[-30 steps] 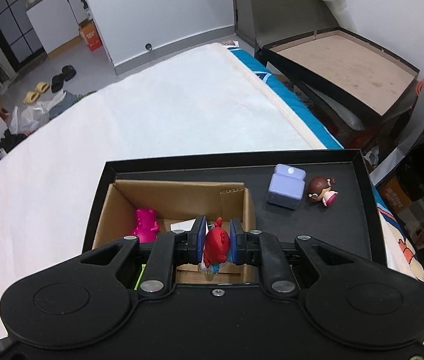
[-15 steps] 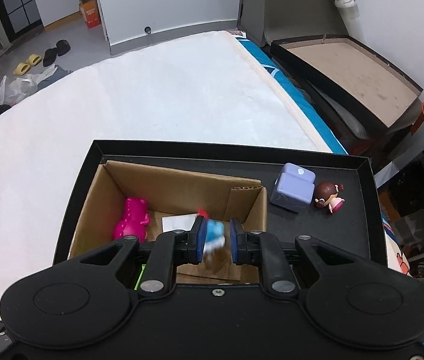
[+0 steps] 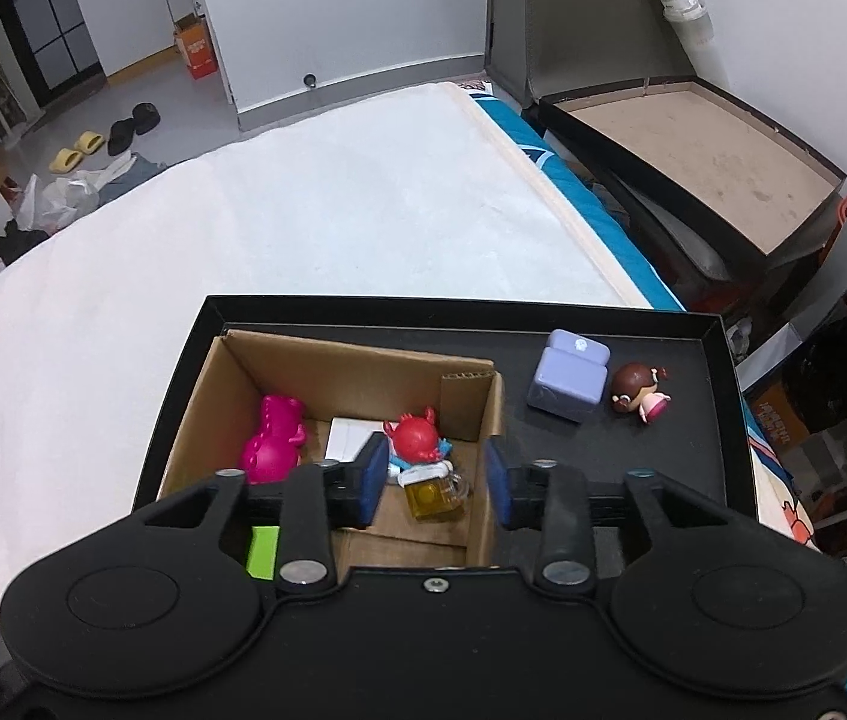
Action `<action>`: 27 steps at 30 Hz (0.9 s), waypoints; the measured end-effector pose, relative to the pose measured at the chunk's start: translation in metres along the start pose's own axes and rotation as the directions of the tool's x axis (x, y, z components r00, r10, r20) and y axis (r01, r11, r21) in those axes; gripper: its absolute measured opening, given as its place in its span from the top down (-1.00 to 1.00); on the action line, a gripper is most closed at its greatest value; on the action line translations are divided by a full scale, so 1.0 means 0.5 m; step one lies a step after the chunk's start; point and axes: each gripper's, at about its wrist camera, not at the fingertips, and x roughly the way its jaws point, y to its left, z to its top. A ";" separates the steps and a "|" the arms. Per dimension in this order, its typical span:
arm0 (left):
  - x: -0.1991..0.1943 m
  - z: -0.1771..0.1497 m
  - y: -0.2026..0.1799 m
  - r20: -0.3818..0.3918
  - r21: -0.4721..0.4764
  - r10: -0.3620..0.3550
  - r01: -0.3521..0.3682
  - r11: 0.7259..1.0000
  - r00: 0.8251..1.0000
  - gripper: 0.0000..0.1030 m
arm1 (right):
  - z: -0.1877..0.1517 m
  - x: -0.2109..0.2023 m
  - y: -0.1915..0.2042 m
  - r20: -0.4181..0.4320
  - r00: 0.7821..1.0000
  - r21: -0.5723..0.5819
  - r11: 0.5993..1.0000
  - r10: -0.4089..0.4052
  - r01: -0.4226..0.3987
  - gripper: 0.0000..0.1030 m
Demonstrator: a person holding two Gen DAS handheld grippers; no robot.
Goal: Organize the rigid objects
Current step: 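Lower the red figure into the box and open the right tool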
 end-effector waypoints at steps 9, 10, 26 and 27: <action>0.000 -0.002 -0.002 0.009 0.001 0.004 -0.004 1.000 1.000 0.47 | -0.019 -0.024 -0.036 -0.008 0.999 0.001 0.999 0.043 -0.043 -0.14; 0.000 -0.002 -0.002 0.009 0.000 0.004 -0.004 1.000 1.000 0.47 | -0.021 -0.025 -0.041 -0.011 0.999 0.002 0.999 0.047 -0.047 -0.18; -0.003 -0.003 -0.005 0.012 0.007 0.013 -0.013 1.000 1.000 0.47 | -0.050 -0.033 -0.128 -0.037 0.996 0.039 0.996 0.086 -0.085 -0.72; -0.003 -0.003 -0.005 0.012 0.008 0.015 -0.015 1.000 1.000 0.47 | -0.052 -0.033 -0.132 -0.038 0.996 0.040 0.996 0.085 -0.084 -0.73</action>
